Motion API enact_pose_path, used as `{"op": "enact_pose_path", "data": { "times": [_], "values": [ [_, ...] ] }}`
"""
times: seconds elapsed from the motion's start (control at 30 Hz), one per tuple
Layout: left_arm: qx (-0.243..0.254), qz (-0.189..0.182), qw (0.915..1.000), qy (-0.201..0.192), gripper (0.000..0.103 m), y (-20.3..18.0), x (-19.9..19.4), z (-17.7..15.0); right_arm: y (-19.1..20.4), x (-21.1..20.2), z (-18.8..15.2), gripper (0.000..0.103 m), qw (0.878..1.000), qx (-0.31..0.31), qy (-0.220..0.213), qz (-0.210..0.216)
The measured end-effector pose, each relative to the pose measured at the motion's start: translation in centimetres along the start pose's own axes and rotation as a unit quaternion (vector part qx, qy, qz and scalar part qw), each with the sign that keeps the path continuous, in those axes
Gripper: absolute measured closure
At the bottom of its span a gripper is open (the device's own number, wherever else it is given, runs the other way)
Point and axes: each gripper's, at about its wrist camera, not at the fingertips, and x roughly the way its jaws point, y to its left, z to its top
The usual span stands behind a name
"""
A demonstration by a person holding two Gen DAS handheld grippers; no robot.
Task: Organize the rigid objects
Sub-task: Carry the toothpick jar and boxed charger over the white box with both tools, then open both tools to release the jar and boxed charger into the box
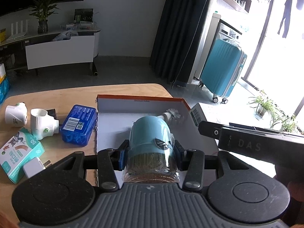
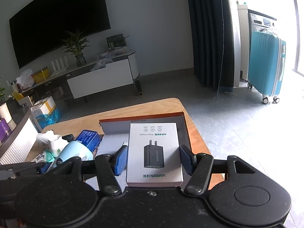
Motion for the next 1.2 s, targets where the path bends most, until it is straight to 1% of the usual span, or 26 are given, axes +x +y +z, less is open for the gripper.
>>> {"op": "enact_pose_path", "data": {
  "times": [0.27, 0.63, 0.87, 1.03, 1.07, 1.1, 1.2],
  "values": [
    [0.003, 0.001, 1.0000, 0.005, 0.056, -0.2, 0.6, 0.1, -0.2, 1.1, 0.7, 0.032, 1.000, -0.004, 0.003, -0.007],
    [0.004, -0.002, 0.9998, 0.018, 0.056, -0.3, 1.7, 0.1, -0.3, 3.3, 1.4, 0.032, 1.000, -0.009, 0.020, -0.007],
    [0.003, -0.002, 0.9997, 0.024, 0.056, -0.2, 2.4, 0.1, -0.6, 5.1, 1.5, 0.032, 0.999, -0.009, 0.033, -0.013],
    [0.001, -0.002, 0.9995, 0.030, 0.056, -0.2, 3.1, 0.0, -0.8, 6.6, 1.6, 0.032, 0.999, -0.011, 0.035, -0.006],
    [0.001, -0.002, 0.9995, 0.032, 0.056, -0.3, 3.2, 0.0, -1.0, 6.9, 1.6, 0.031, 1.000, -0.009, 0.030, -0.005],
    [0.001, -0.002, 0.9995, 0.033, 0.056, -0.3, 3.3, -0.1, -1.1, 7.0, 1.7, 0.024, 1.000, -0.007, 0.025, -0.004],
    [0.002, -0.003, 0.9994, 0.035, 0.055, -0.3, 3.4, -0.1, -1.7, 6.6, 1.8, 0.023, 1.000, 0.002, 0.012, -0.004]
  ]
}}
